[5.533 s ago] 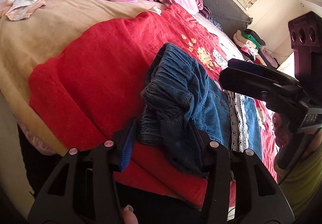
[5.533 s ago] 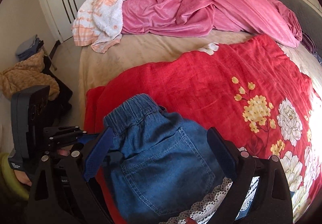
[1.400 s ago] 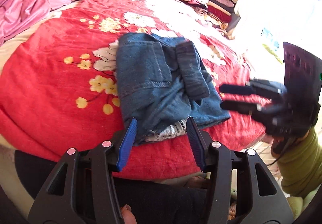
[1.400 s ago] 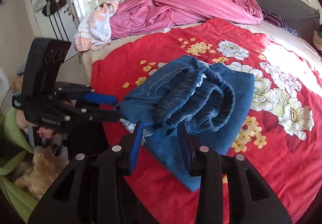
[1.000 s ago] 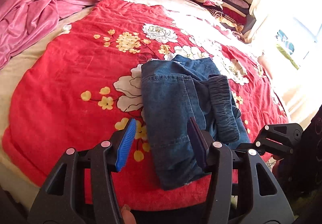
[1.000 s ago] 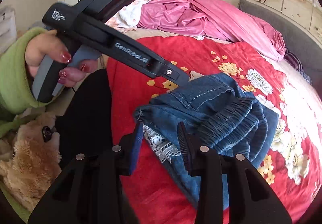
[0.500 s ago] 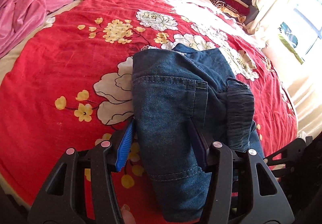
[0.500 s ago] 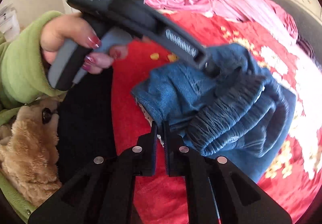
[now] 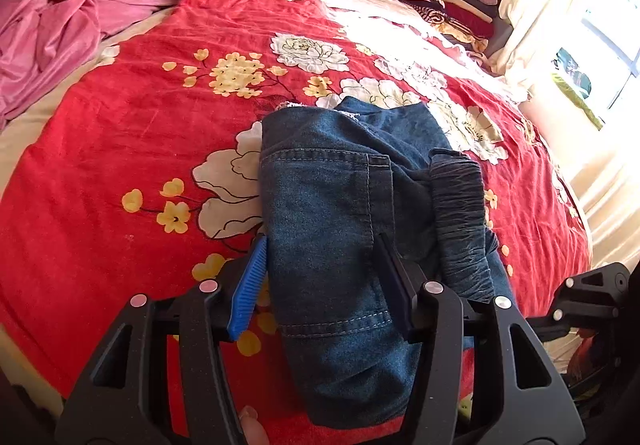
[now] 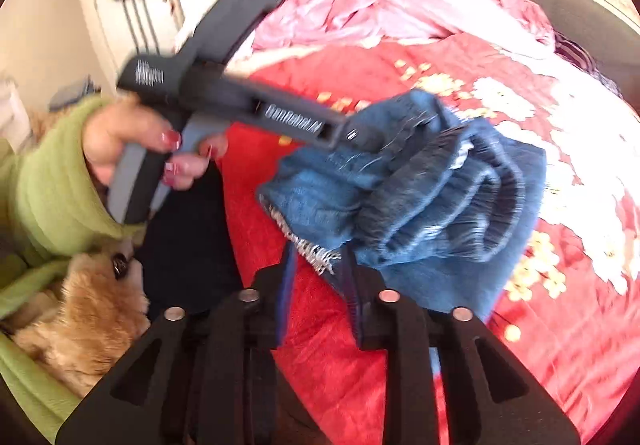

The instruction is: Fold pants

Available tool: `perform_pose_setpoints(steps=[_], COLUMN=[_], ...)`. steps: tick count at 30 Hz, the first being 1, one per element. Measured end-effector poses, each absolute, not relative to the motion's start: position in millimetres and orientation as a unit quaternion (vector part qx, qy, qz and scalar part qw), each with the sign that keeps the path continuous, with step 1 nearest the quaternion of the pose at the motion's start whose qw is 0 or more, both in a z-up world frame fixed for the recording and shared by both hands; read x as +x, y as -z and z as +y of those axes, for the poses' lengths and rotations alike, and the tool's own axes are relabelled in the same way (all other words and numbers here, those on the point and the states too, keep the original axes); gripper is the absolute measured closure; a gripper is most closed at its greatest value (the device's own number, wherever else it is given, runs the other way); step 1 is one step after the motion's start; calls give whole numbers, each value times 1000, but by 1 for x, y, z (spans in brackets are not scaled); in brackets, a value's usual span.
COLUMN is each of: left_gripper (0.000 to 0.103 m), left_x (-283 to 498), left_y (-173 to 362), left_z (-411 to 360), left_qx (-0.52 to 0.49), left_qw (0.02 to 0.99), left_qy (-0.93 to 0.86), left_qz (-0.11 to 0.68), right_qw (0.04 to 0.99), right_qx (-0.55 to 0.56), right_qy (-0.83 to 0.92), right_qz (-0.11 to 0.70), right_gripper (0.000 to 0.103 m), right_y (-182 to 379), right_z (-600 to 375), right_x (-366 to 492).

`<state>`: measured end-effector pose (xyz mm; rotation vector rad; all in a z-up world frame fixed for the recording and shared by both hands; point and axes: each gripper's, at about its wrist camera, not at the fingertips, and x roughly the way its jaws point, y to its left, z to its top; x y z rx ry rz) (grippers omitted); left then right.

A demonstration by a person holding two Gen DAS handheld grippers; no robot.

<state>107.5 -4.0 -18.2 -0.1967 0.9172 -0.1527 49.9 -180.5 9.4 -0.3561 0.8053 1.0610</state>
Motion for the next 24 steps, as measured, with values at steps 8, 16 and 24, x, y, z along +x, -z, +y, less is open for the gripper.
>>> perform_pose_setpoints(steps=[8, 16, 24], left_gripper=[53, 46, 38], left_x=[98, 90, 96], left_y=[5, -4, 10], left_z=[-7, -7, 5], left_qx=[-93, -86, -99], left_qw=[898, 906, 901], left_qy=[75, 70, 53], left_qz=[423, 409, 419], right_qw=[835, 864, 866], right_qx=[-112, -77, -50], right_qy=[-422, -367, -304], right_qz=[336, 337, 395], right_gripper=[55, 32, 24], right_y=[-32, -39, -14], right_z=[-206, -226, -234], right_x=[63, 90, 120])
